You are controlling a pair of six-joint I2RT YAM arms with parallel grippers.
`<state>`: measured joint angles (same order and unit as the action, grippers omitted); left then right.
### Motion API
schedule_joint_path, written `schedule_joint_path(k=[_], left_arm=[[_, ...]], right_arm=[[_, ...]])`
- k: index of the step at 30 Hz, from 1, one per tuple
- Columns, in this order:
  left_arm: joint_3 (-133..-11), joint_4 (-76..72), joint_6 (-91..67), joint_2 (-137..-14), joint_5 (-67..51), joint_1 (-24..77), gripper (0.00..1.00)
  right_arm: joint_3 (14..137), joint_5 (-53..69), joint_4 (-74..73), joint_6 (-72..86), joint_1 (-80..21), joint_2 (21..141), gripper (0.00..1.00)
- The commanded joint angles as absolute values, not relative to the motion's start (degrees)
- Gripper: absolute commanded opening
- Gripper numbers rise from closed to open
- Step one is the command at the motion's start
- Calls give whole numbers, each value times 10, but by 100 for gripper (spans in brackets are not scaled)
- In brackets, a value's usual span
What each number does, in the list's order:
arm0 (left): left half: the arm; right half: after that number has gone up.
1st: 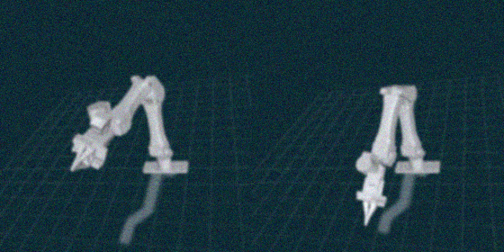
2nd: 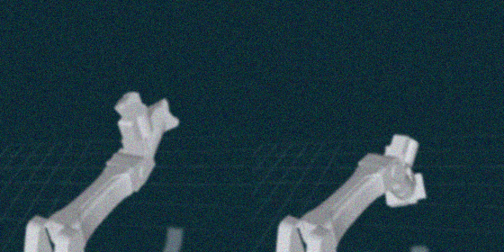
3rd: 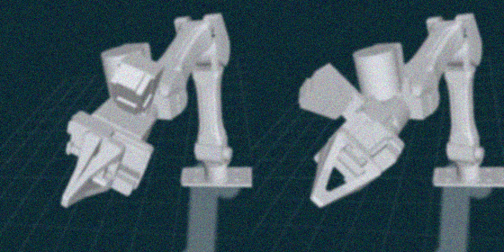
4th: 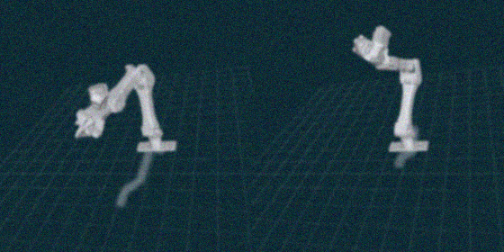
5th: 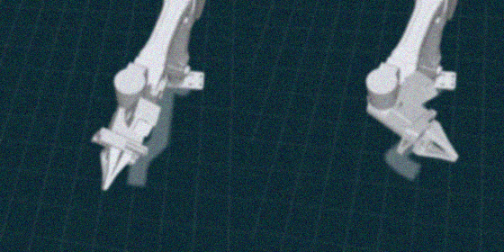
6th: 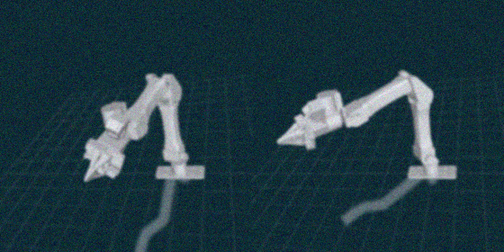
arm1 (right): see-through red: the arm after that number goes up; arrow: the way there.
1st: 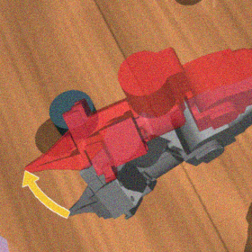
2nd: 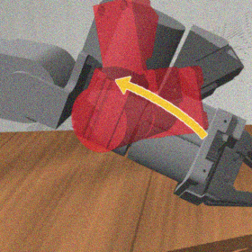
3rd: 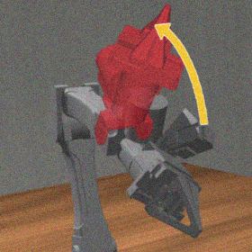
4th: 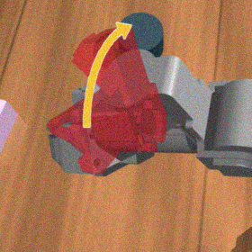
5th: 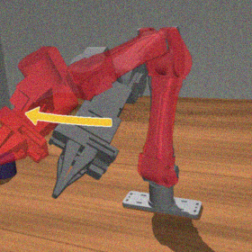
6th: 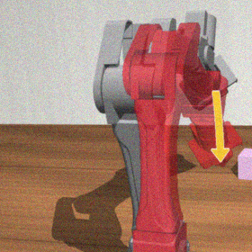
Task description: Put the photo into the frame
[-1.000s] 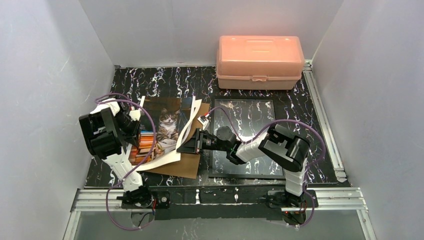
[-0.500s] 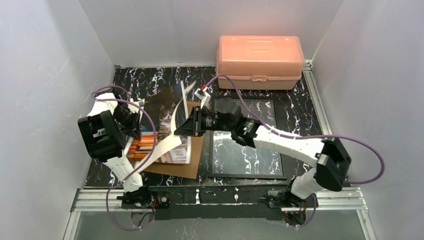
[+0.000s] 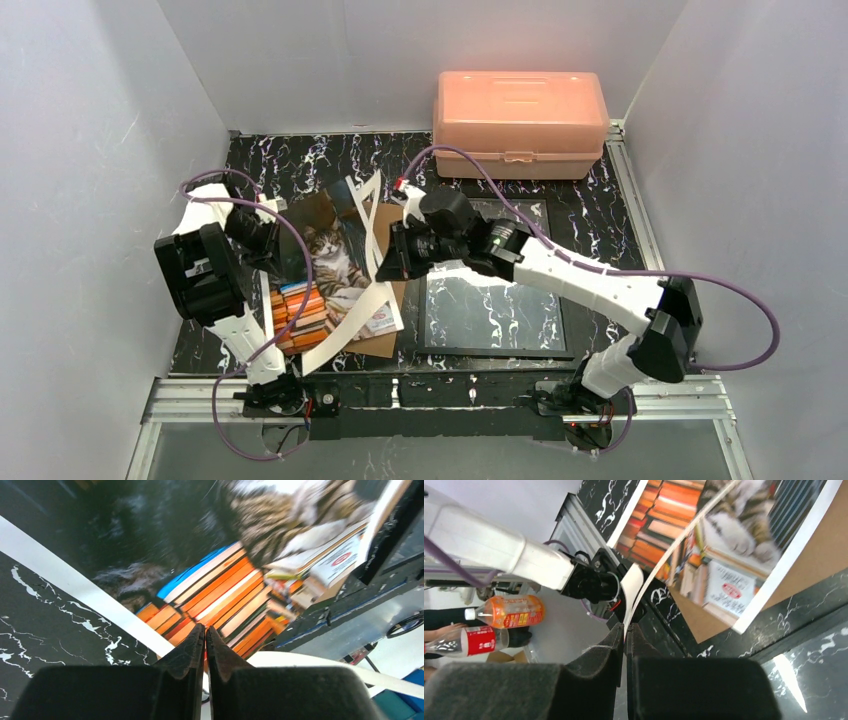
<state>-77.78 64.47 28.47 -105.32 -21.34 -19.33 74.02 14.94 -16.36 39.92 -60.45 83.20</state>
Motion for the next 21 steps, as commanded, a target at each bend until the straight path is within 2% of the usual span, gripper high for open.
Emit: schedule_joint_path(k=[1, 5, 10, 21], left_arm=[[-835, 702, 277, -1008, -278, -192, 5], [-874, 723, 275, -998, -285, -192, 5], [-877, 724, 283, -1002, -269, -196, 5], [-894, 717, 271, -1003, -278, -203, 8]], right_arm=[[873, 129, -232, 327, -604, 874, 14], [994, 102, -309, 291, -603, 912, 13], [1076, 60, -358, 269, -602, 911, 12], [1089, -53, -432, 236, -600, 858, 9]])
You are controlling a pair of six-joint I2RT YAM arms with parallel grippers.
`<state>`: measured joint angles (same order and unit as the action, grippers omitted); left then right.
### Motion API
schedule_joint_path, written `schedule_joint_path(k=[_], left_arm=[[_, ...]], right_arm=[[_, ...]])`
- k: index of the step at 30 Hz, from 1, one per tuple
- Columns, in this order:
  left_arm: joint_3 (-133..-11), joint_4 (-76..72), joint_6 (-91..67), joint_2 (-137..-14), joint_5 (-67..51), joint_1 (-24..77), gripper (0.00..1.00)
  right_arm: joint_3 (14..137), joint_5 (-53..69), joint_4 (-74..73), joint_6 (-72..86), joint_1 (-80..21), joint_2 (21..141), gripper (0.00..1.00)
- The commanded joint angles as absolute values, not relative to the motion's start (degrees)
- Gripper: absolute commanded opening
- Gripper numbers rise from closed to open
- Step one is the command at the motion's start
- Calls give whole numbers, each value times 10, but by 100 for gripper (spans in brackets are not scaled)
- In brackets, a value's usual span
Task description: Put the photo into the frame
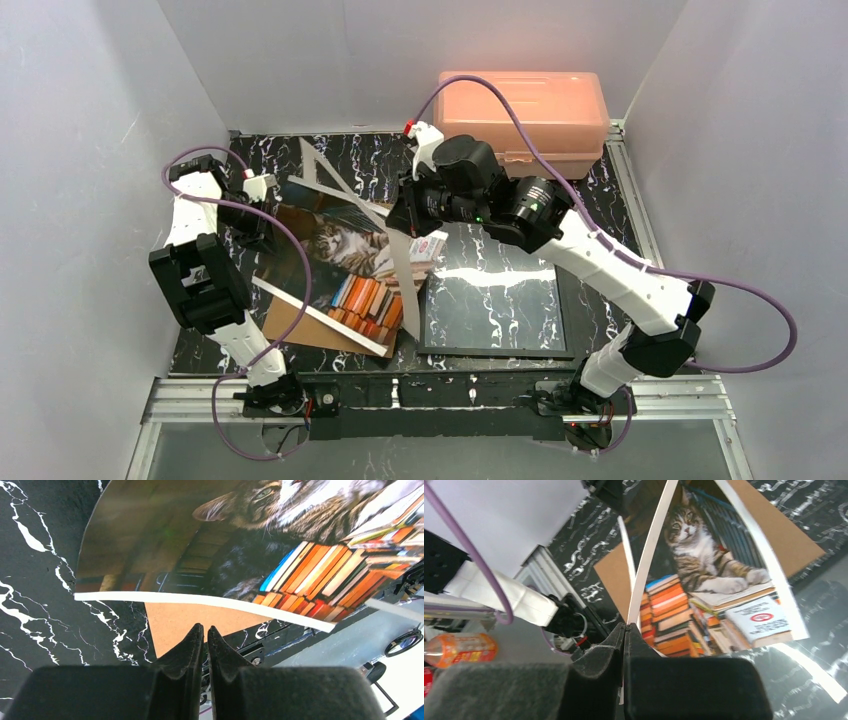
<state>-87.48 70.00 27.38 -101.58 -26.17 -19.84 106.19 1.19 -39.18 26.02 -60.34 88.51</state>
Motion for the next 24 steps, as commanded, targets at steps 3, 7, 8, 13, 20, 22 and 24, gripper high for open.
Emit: schedule_joint_path(k=[3, 7, 8, 13, 20, 22, 24], left_arm=[[-888, 710, 275, -1008, -272, -203, 8], [-876, 695, 287, -1013, -268, -203, 8], [-877, 695, 289, -1016, -272, -203, 9], [-914, 699, 293, -1036, -314, -201, 30], [-993, 730, 344, -1086, -430, -167, 98], [-1008, 730, 355, -1104, -440, -155, 98], [-1022, 737, 373, -1124, -460, -149, 98]], right_arm=[[1100, -98, -454, 219, -600, 847, 8], [1137, -124, -486, 198, -599, 843, 8], [1141, -125, -490, 194, -600, 842, 8], [1138, -115, -494, 183, -600, 831, 8], [1092, -92, -457, 165, -600, 797, 8], [1069, -91, -444, 163, -600, 784, 7], [1050, -91, -429, 162, -600, 772, 7]])
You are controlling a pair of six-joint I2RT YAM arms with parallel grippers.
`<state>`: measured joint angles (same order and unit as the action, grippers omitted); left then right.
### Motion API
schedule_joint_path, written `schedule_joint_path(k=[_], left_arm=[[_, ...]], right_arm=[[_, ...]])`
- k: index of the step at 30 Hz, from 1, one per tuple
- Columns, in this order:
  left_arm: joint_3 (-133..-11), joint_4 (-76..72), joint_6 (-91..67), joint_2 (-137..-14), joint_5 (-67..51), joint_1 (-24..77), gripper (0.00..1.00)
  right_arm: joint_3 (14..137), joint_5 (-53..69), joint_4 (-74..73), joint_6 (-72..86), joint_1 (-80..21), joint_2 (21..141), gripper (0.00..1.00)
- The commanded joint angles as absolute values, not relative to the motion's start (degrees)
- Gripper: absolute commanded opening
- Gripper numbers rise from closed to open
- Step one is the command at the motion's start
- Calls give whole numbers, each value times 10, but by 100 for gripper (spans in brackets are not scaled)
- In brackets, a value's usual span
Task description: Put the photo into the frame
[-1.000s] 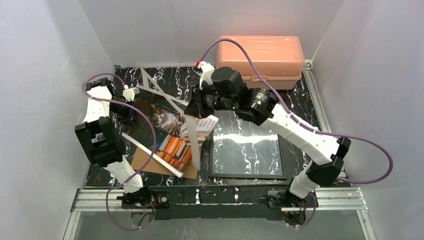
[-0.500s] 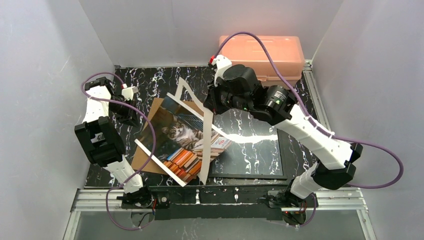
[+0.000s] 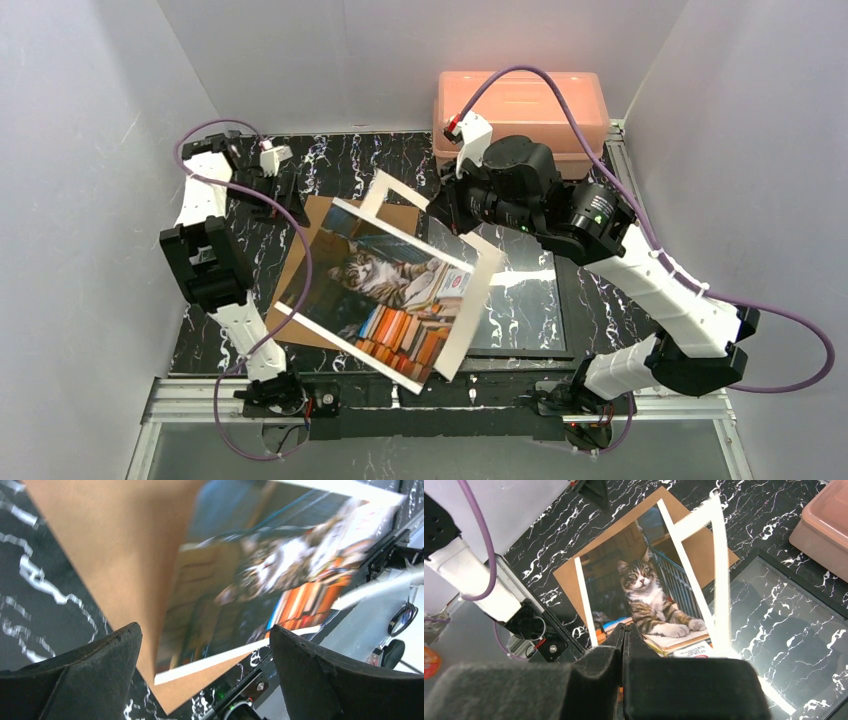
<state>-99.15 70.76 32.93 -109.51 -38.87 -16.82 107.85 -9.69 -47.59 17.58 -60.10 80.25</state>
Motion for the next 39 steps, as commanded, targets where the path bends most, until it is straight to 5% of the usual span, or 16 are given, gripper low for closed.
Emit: schedule_joint_path(k=[1, 12, 19, 26, 39], left_arm=[[-1028, 745, 392, -1132, -478, -149, 98], [-1043, 723, 428, -1185, -459, -146, 91], [-955, 699, 449, -1138, -349, -117, 88], [-820, 667, 494, -1057, -287, -107, 85], [-695, 645, 558, -970, -213, -107, 83]], right_arm=[[1041, -91, -420, 162, -600, 767, 7], [1014, -156, -449, 151, -598, 782, 3], [890, -240, -477, 177, -556, 823, 42], [798, -227, -393, 117, -491, 894, 59], [905, -180, -331, -31, -469, 1083, 75]])
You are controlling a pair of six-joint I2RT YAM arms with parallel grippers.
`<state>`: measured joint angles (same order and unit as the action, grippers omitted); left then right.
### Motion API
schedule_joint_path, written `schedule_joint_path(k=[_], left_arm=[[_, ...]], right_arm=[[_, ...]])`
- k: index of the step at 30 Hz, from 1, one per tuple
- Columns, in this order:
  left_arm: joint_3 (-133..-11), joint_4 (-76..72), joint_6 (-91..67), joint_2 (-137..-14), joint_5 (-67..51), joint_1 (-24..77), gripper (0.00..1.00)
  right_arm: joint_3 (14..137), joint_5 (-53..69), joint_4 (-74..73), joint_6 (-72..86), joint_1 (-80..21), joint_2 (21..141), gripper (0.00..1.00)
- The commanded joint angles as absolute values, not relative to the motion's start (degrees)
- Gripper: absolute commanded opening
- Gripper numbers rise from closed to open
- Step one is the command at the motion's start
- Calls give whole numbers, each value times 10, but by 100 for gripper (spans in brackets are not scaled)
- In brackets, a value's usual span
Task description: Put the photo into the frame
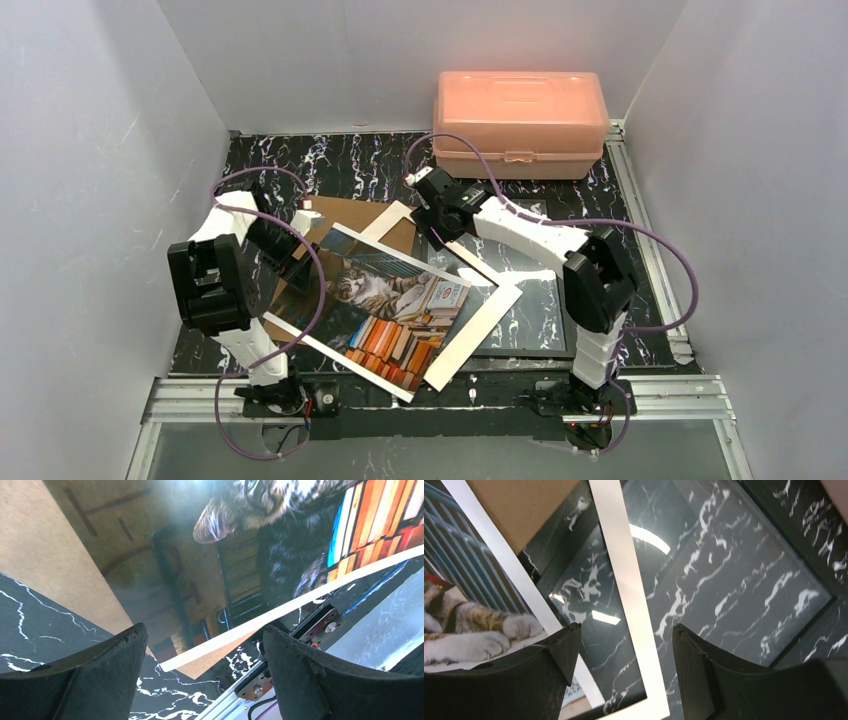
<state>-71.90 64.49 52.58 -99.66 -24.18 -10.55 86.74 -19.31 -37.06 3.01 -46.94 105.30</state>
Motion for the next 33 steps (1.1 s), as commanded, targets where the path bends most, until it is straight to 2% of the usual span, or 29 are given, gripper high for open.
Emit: schedule_joint_path(k=[1, 13, 23, 33], left_arm=[[-689, 642, 559, -969, -209, -107, 83], [-640, 584, 564, -957, -152, -107, 81], [-621, 534, 557, -968, -120, -106, 80], [-618, 511, 555, -975, -103, -100, 79]], right_arm=[[910, -180, -327, -38, -468, 1099, 76], [937, -196, -297, -74, -457, 1182, 71], [927, -239, -277, -81, -457, 1195, 65], [902, -207, -252, -74, -457, 1186, 66]])
